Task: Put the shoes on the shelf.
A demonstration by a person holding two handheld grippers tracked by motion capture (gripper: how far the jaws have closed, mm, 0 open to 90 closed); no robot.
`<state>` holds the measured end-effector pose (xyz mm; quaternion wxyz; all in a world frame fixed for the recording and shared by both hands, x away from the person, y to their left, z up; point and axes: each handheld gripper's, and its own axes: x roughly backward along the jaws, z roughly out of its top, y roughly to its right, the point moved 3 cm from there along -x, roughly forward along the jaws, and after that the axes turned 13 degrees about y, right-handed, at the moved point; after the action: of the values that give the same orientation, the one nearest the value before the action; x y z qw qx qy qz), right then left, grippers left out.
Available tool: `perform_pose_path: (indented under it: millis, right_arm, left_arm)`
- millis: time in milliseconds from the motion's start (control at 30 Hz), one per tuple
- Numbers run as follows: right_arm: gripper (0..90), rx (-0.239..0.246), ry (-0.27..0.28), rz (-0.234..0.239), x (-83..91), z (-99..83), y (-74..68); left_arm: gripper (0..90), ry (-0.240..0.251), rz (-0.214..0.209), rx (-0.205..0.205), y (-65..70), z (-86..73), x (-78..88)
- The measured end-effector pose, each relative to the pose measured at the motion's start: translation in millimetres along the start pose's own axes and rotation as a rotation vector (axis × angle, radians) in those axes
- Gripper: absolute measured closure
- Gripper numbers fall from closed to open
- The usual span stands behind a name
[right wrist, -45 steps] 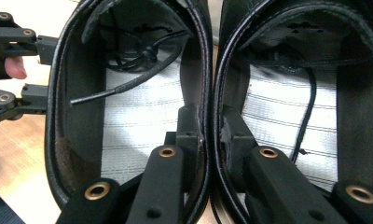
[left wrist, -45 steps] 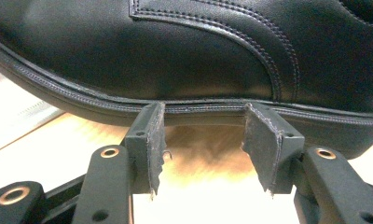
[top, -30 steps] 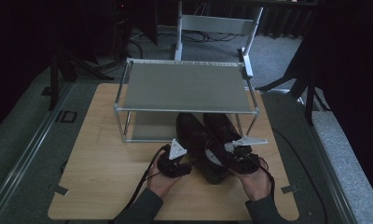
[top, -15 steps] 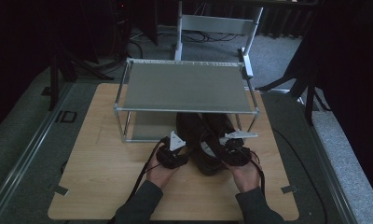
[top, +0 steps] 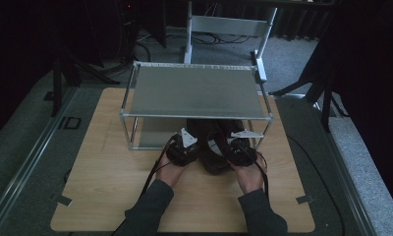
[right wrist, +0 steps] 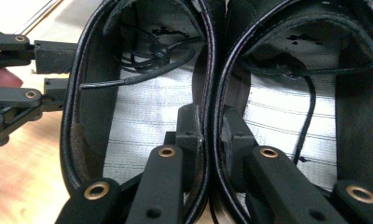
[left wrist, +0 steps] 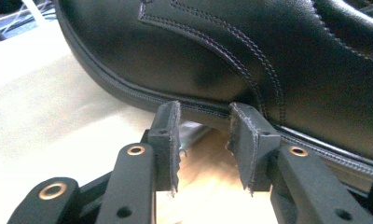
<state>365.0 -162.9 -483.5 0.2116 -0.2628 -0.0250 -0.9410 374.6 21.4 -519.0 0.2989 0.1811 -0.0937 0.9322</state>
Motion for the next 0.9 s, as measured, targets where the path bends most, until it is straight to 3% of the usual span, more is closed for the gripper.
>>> perform_pose_path:
  millis: [367, 467, 533, 767, 800, 833, 900]
  right_arm:
    - [80.3, 0.022, 0.052, -0.049, -20.7, 3.2, -8.4]
    - [80.3, 0.083, 0.08, -0.091, -28.6, 7.7, -17.2]
    - [80.3, 0.099, 0.096, -0.101, -33.7, 9.5, -19.7]
    - [80.3, 0.032, 0.125, -0.086, -45.8, 10.3, -16.4]
    - [80.3, 0.021, 0.137, -0.093, -48.4, 9.3, -16.2]
    - [80.3, 0.021, 0.137, -0.093, -48.4, 9.3, -16.2]
    - [80.3, 0.012, 0.152, -0.103, -50.9, 8.8, -16.8]
  left_arm:
    - [68.8, -0.002, 0.053, 0.003, -16.8, -0.2, -13.8]
    - [75.2, 0.002, 0.092, -0.029, -19.6, -0.4, -20.3]
    - [78.4, 0.007, 0.106, -0.032, -20.5, -0.4, -21.4]
    - [82.1, 0.049, 0.173, -0.028, -25.1, -0.9, -28.1]
    - [85.6, 0.058, 0.199, -0.042, -22.3, -2.1, -31.1]
    - [88.6, 0.058, 0.199, -0.042, -22.3, -2.1, -31.1]
    - [89.5, 0.078, 0.257, -0.051, -17.3, -3.4, -35.2]
